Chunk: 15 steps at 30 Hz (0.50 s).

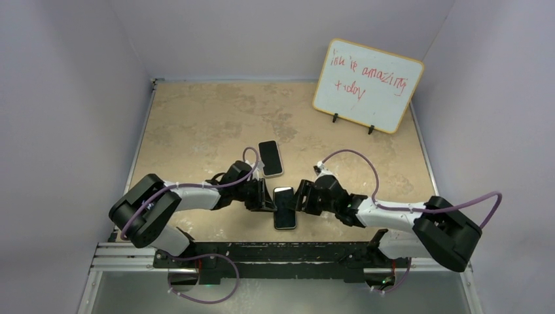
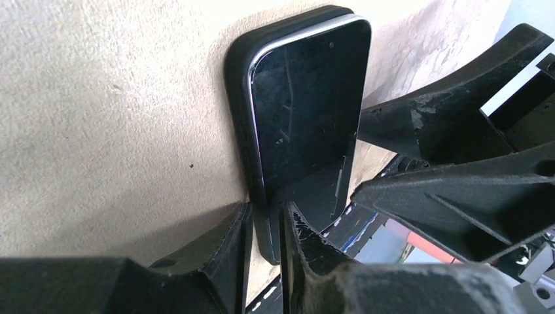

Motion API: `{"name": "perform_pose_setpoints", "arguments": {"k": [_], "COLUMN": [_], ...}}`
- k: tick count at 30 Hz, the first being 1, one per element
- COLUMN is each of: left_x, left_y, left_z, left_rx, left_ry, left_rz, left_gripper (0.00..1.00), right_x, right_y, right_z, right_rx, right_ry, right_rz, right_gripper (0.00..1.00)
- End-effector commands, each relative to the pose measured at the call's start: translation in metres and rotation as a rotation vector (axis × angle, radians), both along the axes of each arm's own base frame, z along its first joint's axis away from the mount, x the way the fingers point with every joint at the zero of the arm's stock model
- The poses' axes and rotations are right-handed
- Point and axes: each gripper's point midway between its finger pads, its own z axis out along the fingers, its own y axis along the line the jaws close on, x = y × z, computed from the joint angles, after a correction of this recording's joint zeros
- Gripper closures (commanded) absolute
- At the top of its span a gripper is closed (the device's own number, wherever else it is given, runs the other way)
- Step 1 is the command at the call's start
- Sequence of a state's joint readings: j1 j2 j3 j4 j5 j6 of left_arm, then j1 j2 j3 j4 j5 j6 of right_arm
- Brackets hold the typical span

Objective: Put the phone into the phone case

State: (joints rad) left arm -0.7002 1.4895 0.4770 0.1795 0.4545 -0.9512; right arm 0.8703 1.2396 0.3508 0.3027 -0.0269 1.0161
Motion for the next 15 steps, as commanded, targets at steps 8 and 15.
{"name": "perform_pose_setpoints", "arguments": {"k": [8, 15], "left_x": [0.002, 0.001], "left_y": [-0.009, -0.002], "left_z": [0.009, 0.008], "left_rx": [-0.07, -0.039], "left_ry": [-0.02, -0.035], "left_rz": [-0.024, -0.012], "left_gripper": [0.92, 0.92], "right_x": [-0.002, 0.002], "right_y": [0.04, 0.043], "right_z": [0.027, 0.08], "right_rx": [0.232, 0.454], "right_ry": [0.011, -0.105], "right_rz": [0.068, 0.082], "right_gripper": [0.33, 0.34]}}
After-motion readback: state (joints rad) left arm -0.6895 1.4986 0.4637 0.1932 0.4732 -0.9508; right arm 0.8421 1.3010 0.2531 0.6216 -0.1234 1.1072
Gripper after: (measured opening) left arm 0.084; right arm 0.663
